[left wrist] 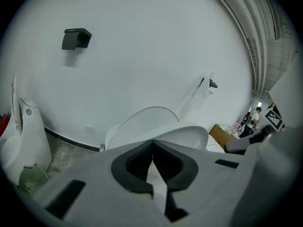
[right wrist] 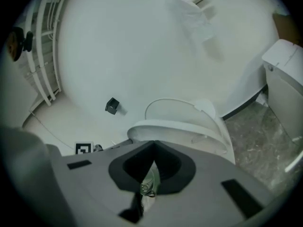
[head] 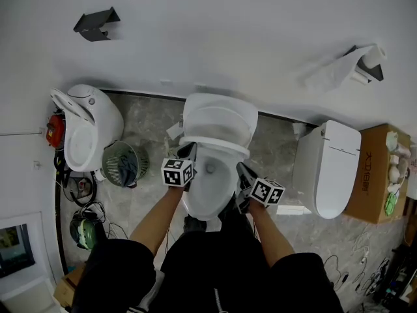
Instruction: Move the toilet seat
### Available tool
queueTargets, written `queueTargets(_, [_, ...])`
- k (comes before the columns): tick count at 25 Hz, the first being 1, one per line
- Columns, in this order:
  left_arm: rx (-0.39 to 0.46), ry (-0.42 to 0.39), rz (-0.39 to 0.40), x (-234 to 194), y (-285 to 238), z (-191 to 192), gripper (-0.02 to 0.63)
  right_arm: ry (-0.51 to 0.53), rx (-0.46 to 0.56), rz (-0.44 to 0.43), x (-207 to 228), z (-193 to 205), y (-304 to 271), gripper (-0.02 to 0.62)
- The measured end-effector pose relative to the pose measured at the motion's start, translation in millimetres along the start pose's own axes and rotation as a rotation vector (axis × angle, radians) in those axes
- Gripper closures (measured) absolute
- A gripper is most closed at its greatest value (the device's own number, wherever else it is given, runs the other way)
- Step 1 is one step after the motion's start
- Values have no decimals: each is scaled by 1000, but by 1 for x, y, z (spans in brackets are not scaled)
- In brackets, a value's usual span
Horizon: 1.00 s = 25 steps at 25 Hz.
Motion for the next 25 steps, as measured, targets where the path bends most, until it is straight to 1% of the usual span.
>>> queueTargets(4, [-15, -46, -8, -6, -25, -18, 601, 31, -26, 1, 3, 3, 5, 589])
queueTargets(8, [-75, -139, 16, -2, -53, -27, 601, 58, -44, 7, 6, 7, 11, 589])
queueTargets(9, [-77, -145, 12, -3, -59, -29, 601, 65, -45, 12, 7, 6, 13, 589])
queueTargets(14, [-75, -123, -22, -10, -82, -44, 601, 91, -45, 32, 14, -1, 20, 589])
queueTargets(16, [-81, -129, -32, -12, -90, -48, 601, 93, -39, 39, 17, -4, 24, 589])
queueTargets(21, [-97, -159, -29, -11, -105, -57, 601, 88, -23, 57, 23, -7, 31, 589])
queueTargets(25, [-88, -160, -18, -5, -96, -57, 600, 124, -24, 81, 21, -8, 34, 591])
Point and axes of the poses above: the fingertips, and each gripper's own axes: y backward along the fingers, x to its right, z out of its underside, the point moved 1 cm from there along y, backward along the fingers, and after that the axes turned 1 degree about -x, right-handed, at the moved point
